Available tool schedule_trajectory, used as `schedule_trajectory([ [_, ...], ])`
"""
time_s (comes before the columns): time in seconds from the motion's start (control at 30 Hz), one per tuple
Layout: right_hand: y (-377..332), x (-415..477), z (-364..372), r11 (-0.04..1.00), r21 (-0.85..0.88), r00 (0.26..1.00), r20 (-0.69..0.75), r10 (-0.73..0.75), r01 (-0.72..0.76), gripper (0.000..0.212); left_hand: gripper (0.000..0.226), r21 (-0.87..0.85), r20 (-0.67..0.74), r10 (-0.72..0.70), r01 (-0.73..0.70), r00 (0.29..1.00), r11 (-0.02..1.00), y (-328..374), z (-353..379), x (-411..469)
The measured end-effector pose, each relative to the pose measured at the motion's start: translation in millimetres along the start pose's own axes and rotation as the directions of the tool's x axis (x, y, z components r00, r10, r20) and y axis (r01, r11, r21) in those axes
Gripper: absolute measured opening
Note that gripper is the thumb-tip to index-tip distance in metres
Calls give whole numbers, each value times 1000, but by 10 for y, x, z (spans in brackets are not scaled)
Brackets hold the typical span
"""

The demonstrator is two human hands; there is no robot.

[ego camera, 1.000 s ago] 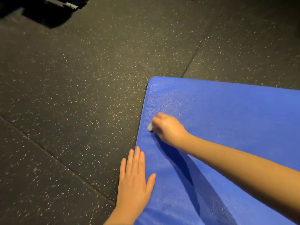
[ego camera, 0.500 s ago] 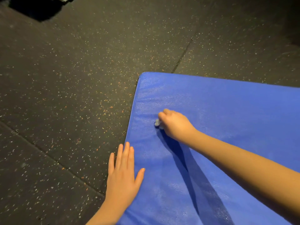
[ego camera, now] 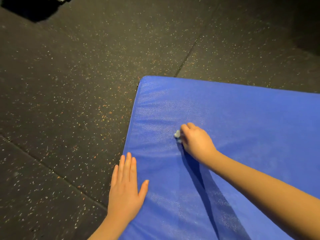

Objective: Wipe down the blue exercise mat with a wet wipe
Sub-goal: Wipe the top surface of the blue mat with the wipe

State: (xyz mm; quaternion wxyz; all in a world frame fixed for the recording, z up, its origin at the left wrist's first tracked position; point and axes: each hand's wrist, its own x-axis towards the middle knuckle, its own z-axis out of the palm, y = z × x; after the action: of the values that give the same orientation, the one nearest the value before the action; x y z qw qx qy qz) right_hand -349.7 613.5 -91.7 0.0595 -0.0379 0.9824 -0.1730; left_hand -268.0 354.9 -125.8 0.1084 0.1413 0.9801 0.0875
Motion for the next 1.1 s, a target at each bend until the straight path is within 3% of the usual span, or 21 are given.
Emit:
schedule_trajectory([
  [0.07,-71,-181,22,983,52,969,169,-181,175,20,74,3,0,-2,2,1000,1000,2,-5,8],
  [0.1,-26,-177,4,974,18,960,169,-225,225,25,74,7,-3,-1,1,1000,1000,2,-7,11],
  [0.17,138,-76,-80,996,-62,996,58,-66,69,17,74,15,-7,3,-3,1000,1000,0,-5,10],
  [0.23,326,-49,-145,987,-40,984,-86,154,-158,9,73,21,-9,3,-3,1000,1000,-6,1,3],
  [0.27,369,-85,-135,980,-24,974,-119,192,-196,9,73,23,-10,1,-1,1000,1000,-7,2,4],
  [0.3,347,-151,-148,986,4,981,-98,167,-167,7,73,23,-10,-1,1,1000,1000,-6,-1,8],
  [0.37,258,-345,-127,1000,12,997,76,-29,28,6,73,25,-10,-1,1,1000,1000,5,-18,16],
  [0.43,236,-477,-134,979,-39,959,211,-190,202,16,73,29,-13,1,0,1000,1000,16,-32,26],
  [0.5,354,-458,-148,978,-119,981,115,-156,170,35,74,35,-6,3,-2,1000,999,26,-43,29],
  [0.53,421,-454,-155,991,-122,998,10,-58,59,39,74,38,-4,3,-3,1000,999,31,-53,28],
  [0.63,450,-572,-93,984,-7,964,-205,171,-176,31,74,53,4,-6,6,1000,999,49,-79,38],
  [0.67,389,-663,-53,989,-2,971,-194,142,-145,31,75,64,7,-11,11,1000,998,55,-87,39],
  [0.8,253,-1032,59,962,-136,968,-39,-246,239,33,74,99,21,-32,29,999,995,70,-126,27],
  [0.87,348,-1037,21,973,-168,982,-76,-175,160,32,72,103,24,-46,44,999,994,101,-155,7],
  [0.97,395,-1061,41,992,-40,964,-246,105,-119,30,67,76,33,-44,41,998,996,199,-176,-111],
  [1.03,274,-1198,117,998,5,960,-271,68,-69,26,65,63,46,-1,-2,999,998,256,-153,-275],
  [1.1,156,-1420,183,996,12,980,-181,-85,88,26,66,50,63,40,-43,997,998,273,-115,-458],
])
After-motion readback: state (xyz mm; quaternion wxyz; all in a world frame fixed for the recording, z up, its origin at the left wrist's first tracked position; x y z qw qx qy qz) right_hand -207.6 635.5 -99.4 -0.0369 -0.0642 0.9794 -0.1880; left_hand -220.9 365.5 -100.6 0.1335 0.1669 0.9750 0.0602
